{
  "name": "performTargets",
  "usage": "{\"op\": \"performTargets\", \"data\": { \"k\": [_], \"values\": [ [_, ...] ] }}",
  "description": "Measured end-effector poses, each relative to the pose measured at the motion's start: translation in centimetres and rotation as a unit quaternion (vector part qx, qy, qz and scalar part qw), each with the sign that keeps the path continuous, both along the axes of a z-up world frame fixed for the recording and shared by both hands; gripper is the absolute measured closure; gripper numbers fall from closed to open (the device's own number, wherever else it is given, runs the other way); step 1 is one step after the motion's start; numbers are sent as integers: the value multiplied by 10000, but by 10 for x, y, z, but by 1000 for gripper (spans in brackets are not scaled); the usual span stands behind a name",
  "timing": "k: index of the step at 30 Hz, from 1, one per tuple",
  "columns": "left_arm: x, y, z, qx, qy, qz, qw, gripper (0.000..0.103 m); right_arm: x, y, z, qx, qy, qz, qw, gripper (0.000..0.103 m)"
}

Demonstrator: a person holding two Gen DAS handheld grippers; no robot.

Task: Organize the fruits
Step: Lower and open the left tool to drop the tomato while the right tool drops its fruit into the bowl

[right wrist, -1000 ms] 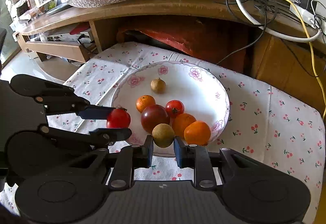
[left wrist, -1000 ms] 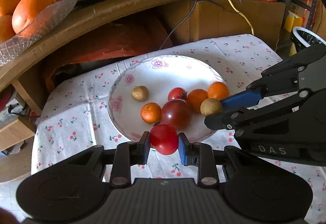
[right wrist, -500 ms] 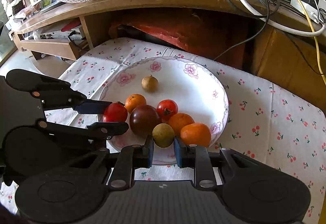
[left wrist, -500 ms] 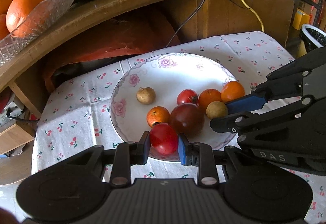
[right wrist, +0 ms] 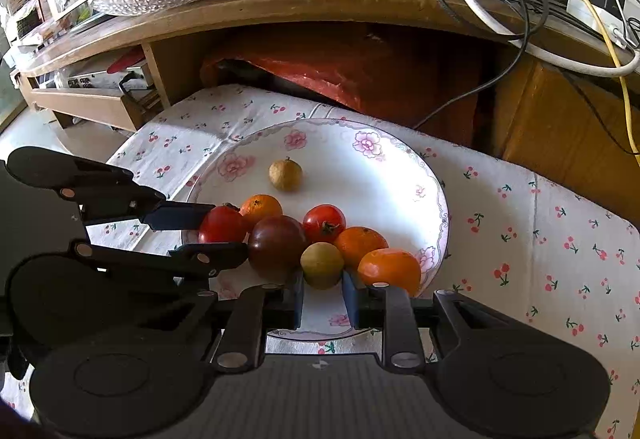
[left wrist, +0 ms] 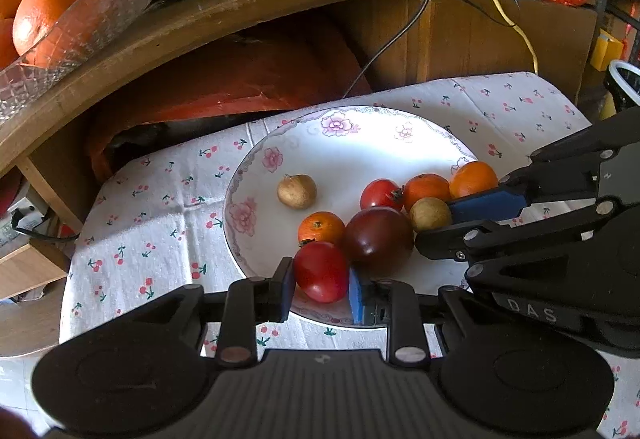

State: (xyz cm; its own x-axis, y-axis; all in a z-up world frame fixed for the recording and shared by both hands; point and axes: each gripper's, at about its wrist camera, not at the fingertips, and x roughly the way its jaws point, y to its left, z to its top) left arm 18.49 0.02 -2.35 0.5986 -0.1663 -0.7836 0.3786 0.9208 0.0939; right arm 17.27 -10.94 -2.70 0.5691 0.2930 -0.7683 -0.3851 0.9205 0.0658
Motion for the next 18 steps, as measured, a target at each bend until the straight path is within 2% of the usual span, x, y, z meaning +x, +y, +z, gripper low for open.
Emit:
{"op": "performTargets", "data": {
  "k": [11, 18],
  "values": [
    [-3, -1, 1, 75, -74, -21, 9999, 66, -3, 1, 0, -18, -31, -35, 10000, 81],
    [-5, 2, 8, -15, -115, 37, 9999, 66, -6, -2, 5, 20, -62, -57, 10000, 79]
  ]
}}
